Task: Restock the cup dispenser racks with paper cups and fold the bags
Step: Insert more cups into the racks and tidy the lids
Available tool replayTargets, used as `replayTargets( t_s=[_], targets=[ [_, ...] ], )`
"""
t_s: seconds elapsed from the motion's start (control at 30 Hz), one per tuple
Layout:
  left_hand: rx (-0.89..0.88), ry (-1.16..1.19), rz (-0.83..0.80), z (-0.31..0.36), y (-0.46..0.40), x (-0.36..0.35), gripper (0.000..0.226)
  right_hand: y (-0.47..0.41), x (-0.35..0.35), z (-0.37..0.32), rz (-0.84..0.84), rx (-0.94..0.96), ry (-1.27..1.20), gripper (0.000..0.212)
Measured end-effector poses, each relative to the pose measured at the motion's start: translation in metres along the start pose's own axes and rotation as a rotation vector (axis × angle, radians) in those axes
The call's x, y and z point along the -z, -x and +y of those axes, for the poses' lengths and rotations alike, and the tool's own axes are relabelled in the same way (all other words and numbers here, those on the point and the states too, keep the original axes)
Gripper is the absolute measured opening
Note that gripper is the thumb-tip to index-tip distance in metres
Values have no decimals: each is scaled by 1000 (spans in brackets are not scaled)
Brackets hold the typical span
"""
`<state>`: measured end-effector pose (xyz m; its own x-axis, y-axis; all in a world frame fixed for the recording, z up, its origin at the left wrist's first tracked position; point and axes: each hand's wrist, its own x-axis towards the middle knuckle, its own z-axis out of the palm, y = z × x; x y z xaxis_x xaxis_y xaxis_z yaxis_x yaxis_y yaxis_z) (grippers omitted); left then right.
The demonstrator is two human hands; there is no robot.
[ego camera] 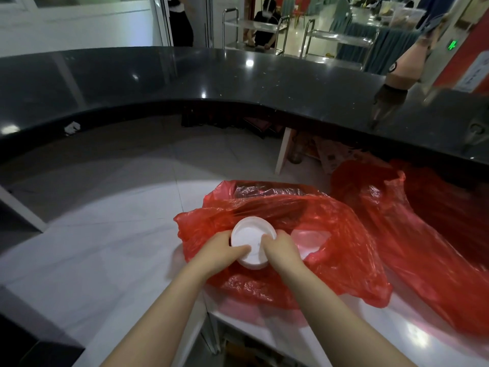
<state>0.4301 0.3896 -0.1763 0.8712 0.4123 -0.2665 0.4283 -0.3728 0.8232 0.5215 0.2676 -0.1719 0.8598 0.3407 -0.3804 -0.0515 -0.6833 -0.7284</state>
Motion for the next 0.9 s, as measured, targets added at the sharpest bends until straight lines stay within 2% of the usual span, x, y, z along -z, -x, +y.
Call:
replayTargets(
  t_s=[0.17,0.3,0.33,0.4,0.47,0.57,0.63,0.77,0.9],
  targets=[
    [-84,106,67,9,6,4,45,8,18,-1,-134,-52,-443,43],
    [-129,189,84,19,8,8,71,14,32,7,-197,79,-595,80],
    [-135,201,88,21,9,6,75,16,35,8,-192,127,-581,79],
    [-161,201,96,26,12,-1,79,20,42,11,-140,253,-496,57],
    [-168,222,108,31,16,-10,82,22,49,17,-120,360,-442,47],
    [-126,372,103,40,25,-24,84,25,63,24,-164,455,-453,46],
    [-100,443,105,46,28,-31,76,26,72,27,-200,505,-467,45],
    [-86,407,125,59,38,-42,61,26,90,37,-349,575,-452,55],
    [-118,344,142,72,45,-58,66,24,106,47,-476,609,-323,69]
  ],
)
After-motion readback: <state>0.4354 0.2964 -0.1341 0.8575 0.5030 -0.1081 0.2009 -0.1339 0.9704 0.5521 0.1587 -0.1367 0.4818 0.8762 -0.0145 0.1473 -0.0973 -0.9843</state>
